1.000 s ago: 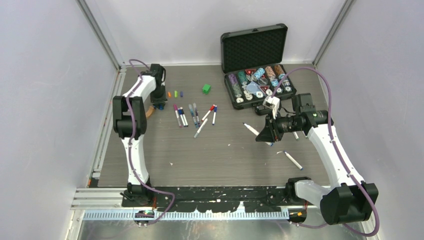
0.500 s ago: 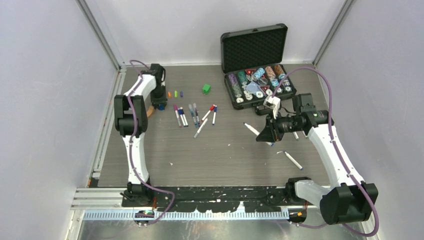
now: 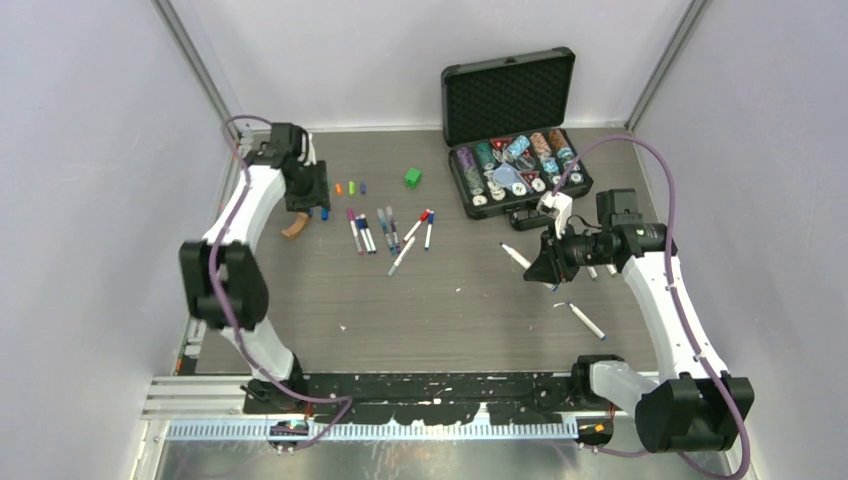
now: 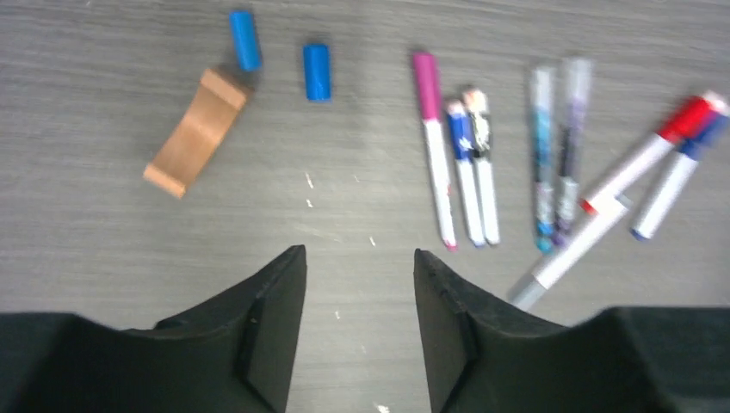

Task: Open the pen caps
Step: Place the pen cap at the center of the board, then place the pen at the center of the board.

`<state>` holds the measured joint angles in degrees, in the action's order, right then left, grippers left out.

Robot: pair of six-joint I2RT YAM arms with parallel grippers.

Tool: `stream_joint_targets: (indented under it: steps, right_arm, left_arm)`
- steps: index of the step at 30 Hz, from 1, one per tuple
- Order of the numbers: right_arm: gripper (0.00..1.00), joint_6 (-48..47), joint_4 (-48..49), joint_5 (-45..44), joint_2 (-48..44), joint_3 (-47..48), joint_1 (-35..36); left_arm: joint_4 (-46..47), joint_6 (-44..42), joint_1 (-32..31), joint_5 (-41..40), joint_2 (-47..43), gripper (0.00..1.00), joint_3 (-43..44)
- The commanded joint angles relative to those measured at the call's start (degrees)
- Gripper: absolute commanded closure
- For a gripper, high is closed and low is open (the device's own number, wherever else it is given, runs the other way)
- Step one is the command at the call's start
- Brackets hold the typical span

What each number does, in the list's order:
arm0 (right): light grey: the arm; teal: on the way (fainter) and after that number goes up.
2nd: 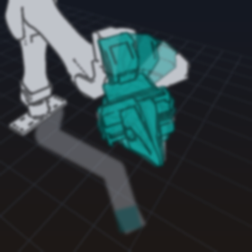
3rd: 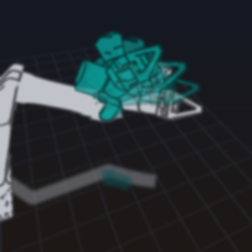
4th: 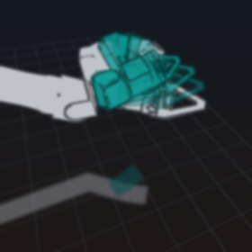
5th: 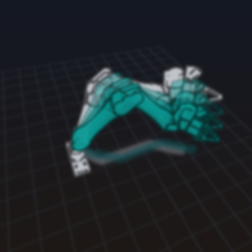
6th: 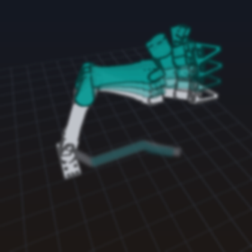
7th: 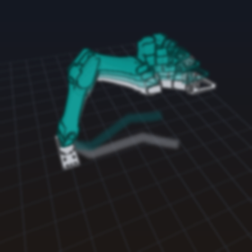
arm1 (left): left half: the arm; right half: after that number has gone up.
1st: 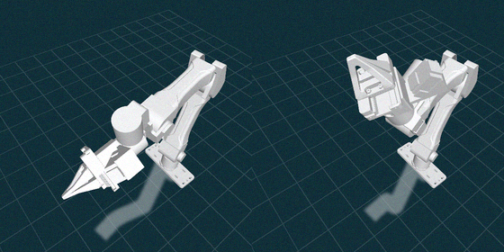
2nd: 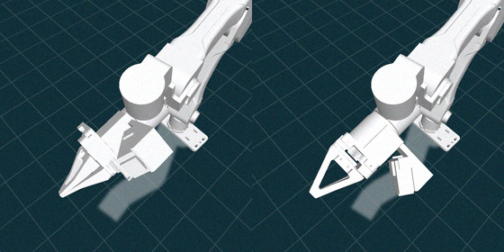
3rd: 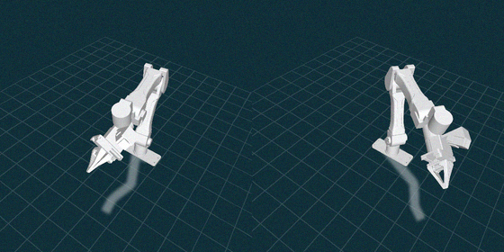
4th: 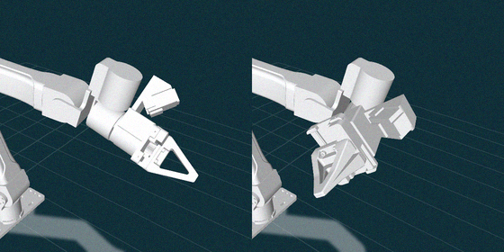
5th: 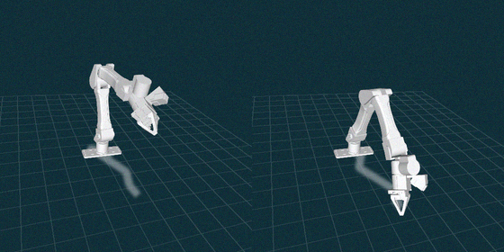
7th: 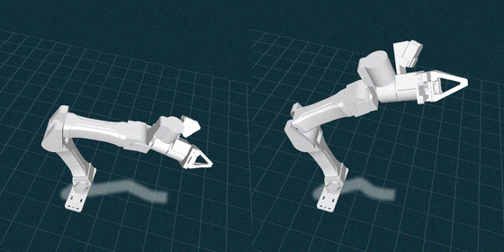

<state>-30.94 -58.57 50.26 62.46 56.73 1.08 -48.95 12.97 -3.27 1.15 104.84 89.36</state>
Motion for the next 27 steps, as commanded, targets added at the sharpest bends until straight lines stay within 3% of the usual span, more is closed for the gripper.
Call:
stream_joint_targets:
  steps: [1, 9, 15, 27]
  right_arm:
    - [1.0, -3.25, -2.81, -9.44, -3.98, 2.16, -0.3]
    - [1.0, -12.14, -12.18, -21.07, -6.53, 2.21, -10.97]
    - [1.0, -18.97, -13.16, -29.28, -7.8, -1.29, -18.31]
    - [1.0, -31.8, -8.31, -36.75, 0.62, -7.94, -30.13]
  left_arm:
    - [5.47, -1.29, 0.32, 9.68, -18.1, 0.44, -8.29]
    - [17.72, 1.09, 0.34, 15.98, -48.22, 0.01, -30.51]
    - [23.67, 1.6, -0.4, 16.96, -60.97, 0.0, -41.96]
    - [18.59, -3.8, -6.16, 9.2, -63.32, 0.0, -41.02]
